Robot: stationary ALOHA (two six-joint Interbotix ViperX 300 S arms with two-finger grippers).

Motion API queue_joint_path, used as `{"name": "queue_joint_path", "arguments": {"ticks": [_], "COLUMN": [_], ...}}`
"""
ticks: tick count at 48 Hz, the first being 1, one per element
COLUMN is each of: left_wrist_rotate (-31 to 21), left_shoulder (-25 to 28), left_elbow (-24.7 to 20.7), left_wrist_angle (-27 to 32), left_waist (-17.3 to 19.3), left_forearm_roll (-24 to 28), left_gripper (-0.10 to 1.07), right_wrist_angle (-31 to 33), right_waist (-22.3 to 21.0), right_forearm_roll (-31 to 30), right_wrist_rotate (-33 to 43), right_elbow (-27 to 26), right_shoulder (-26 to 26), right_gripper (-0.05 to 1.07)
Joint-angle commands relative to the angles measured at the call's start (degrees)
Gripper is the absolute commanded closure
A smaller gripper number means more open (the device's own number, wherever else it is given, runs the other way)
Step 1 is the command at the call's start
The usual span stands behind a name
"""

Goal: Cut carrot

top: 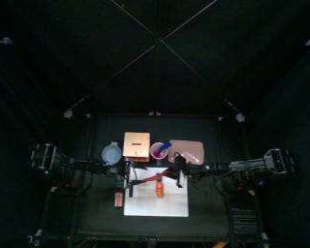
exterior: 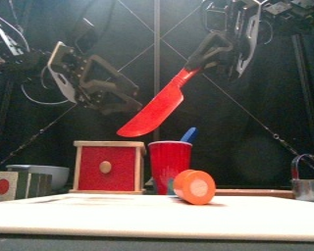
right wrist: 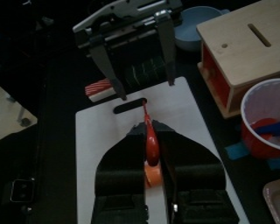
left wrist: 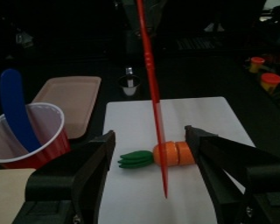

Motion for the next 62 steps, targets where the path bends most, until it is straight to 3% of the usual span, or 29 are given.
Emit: {"name": "queue_joint_path", "arguments": {"ticks": [1,13,23,47,53,62], "left_wrist_rotate": [0.26,-0.18,-0.18,0.09,0.0,0.0], "left_shoulder": [2.72,7.56,8.17,7.82,7.56,7.65], "left_elbow": [-2.64,-4.48,-4.66,-4.83,-4.83,-5.54], "left_wrist_angle": [-0.62,-0.53,0.44,4.92,6.15,8.35], "left_waist": [-0.09,-0.88,-2.02,-2.99,-3.08,-3.08], "left_forearm_roll": [-1.93,-4.04,-5.45,-6.15,-6.15,-6.15], "left_gripper": [0.02,0.02,0.05,0.59,0.65,0.65], "right_wrist_angle": [-0.26,-0.26,-0.26,-0.18,0.09,0.44], "right_waist": [0.26,0.62,0.62,0.79,0.79,2.55], "right_forearm_roll": [-0.18,-0.26,-0.18,2.46,5.54,9.84], "right_wrist_rotate": [0.0,-0.09,0.0,0.62,0.09,0.09], "right_elbow": [-1.67,-1.67,-1.76,0.44,3.6,8.61], "right_shoulder": [-0.26,0.09,0.09,0.26,0.62,1.67], "right_gripper": [0.72,0.72,0.72,0.72,0.72,0.72]}}
